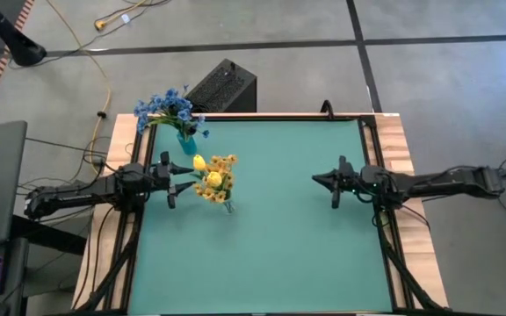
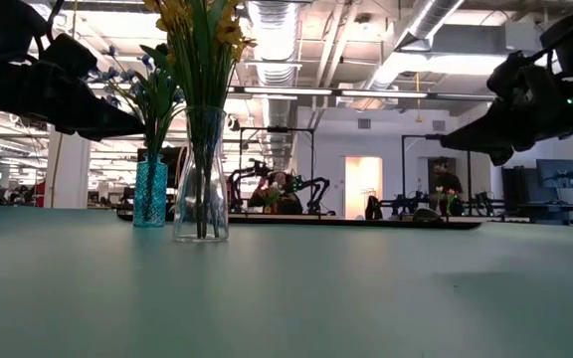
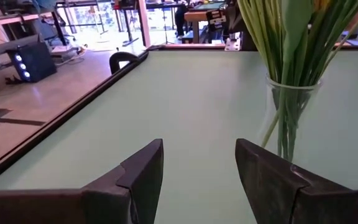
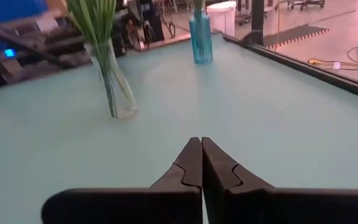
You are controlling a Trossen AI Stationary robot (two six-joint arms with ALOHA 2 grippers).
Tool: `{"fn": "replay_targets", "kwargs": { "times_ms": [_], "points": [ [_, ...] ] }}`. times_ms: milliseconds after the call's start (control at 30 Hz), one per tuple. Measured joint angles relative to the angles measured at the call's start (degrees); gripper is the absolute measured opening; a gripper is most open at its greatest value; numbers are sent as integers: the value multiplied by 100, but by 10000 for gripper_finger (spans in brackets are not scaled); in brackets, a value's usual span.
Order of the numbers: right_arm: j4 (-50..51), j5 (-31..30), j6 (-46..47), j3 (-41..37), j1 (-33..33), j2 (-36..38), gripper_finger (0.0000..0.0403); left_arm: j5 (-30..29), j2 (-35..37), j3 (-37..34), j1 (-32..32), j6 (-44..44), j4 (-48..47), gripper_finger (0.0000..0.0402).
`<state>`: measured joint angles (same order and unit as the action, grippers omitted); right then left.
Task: Sort flowers into vase by color
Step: Return to Home Position
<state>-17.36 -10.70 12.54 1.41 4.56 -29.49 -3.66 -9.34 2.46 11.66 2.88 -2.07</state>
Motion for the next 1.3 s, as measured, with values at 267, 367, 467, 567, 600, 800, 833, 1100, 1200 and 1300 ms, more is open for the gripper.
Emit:
{"fn": "replay_targets", "kwargs": {
  "times_ms": [267, 367, 467, 567, 600, 800, 833, 1100, 1200, 1300],
  "points": [
    [1373, -519, -120, 0, -2, 884, 23, -356, 0, 0, 0, -57, 0, 190],
    [1573, -728, -356, 7, 0, 1124, 30, -555, 0, 0, 0, -107, -29, 190],
    [1539, -730, -542, 7, 0, 1223, 41, -712, 0, 0, 0, -42, -57, 190],
    [1522, -732, -547, 4, 4, 1236, 45, -734, 0, 2, 0, -37, -59, 190],
    [1528, -732, -548, 4, 4, 1231, 45, -734, 0, 2, 0, -61, -59, 190],
    [1545, -732, -549, 4, 4, 1228, 47, -747, 0, 2, 0, -26, -63, 190],
    [1547, -730, -549, 4, 4, 1228, 47, -749, 0, 2, 0, -32, -66, 190],
    [1554, -730, -549, 4, 3, 1228, 47, -750, 0, 4, 0, -31, -74, 190],
    [1556, -730, -549, 4, 4, 1228, 48, -750, 0, 4, 0, -79, -76, 190],
    [1558, -730, -549, 4, 4, 1228, 48, -750, 0, 4, 0, -31, -76, 190]
  ]
}}
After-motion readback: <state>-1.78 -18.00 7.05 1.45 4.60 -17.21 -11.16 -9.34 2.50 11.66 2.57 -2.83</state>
